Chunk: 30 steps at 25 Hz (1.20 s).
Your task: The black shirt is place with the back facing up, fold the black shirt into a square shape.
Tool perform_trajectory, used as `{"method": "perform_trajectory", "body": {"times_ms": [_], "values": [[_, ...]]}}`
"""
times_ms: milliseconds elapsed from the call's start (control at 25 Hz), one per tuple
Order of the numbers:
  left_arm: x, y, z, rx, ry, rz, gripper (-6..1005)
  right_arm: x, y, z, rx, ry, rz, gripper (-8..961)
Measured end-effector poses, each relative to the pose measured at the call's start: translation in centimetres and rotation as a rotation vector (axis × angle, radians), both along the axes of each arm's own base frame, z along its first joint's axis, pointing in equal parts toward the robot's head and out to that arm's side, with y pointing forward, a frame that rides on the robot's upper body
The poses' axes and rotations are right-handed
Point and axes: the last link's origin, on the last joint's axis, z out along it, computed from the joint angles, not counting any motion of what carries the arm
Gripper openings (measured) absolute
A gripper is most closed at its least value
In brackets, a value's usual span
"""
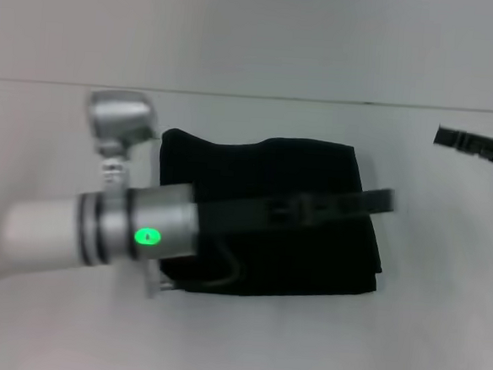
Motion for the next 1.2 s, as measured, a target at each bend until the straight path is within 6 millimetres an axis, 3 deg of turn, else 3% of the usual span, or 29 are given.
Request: {"method": "perform_trajectory", "body": {"times_ms": [280, 520, 960, 1200], "values": [[-5.8, 1.7, 5.2, 0.174, 0.119, 0.122, 847, 0.4, -0.3, -0.4, -0.076, -0.009, -0.068, 791], [-9.0, 4.5, 7.7, 0.288, 0.234, 0.333, 917, -0.2, 0.3, -1.4, -0.090, -0.002, -0.078, 790], [-10.3, 5.4, 7.8, 0.352, 0.328, 0.372, 952, -4.1, 3.8, -8.0, -0.060, -0.104, -0.095, 790], [-10.5, 5.4, 7.9, 0.361, 0.339, 0.367, 952, -5.6, 4.5, -10.6, -0.053, -0.132, -0.118, 791]]}}
